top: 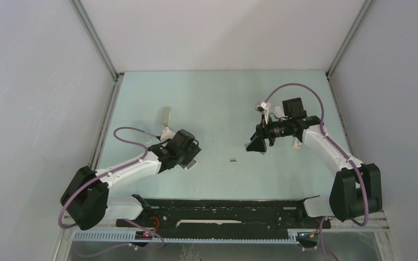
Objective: Unload the staples from the stapler
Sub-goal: Adjust the staple in the staple box.
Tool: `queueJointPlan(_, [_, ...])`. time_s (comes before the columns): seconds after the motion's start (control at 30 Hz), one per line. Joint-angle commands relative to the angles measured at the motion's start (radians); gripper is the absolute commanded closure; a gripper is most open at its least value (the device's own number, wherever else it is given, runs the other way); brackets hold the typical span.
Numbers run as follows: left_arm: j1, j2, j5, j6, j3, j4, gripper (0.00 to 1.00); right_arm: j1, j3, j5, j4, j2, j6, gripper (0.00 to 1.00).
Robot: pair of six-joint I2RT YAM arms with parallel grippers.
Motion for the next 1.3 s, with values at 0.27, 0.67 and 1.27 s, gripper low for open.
queueJointPlan(0.27, [0.003,0.013,-0.01,-0.002,0.018,0.033,0.35,-0.009,0.001,-0.018,0.017,-0.027,0.008,0.21])
queueJointPlan(0.67, [0.004,0.016,-0.01,-0.002,0.019,0.034,0.35,-0.009,0.0,-0.017,0.017,-0.026,0.008,0.21])
queueJointPlan(1.27, [0.006,0.024,-0.008,0.001,0.023,0.034,0.36,-0.01,0.001,-0.018,0.017,-0.025,0.008,0.21])
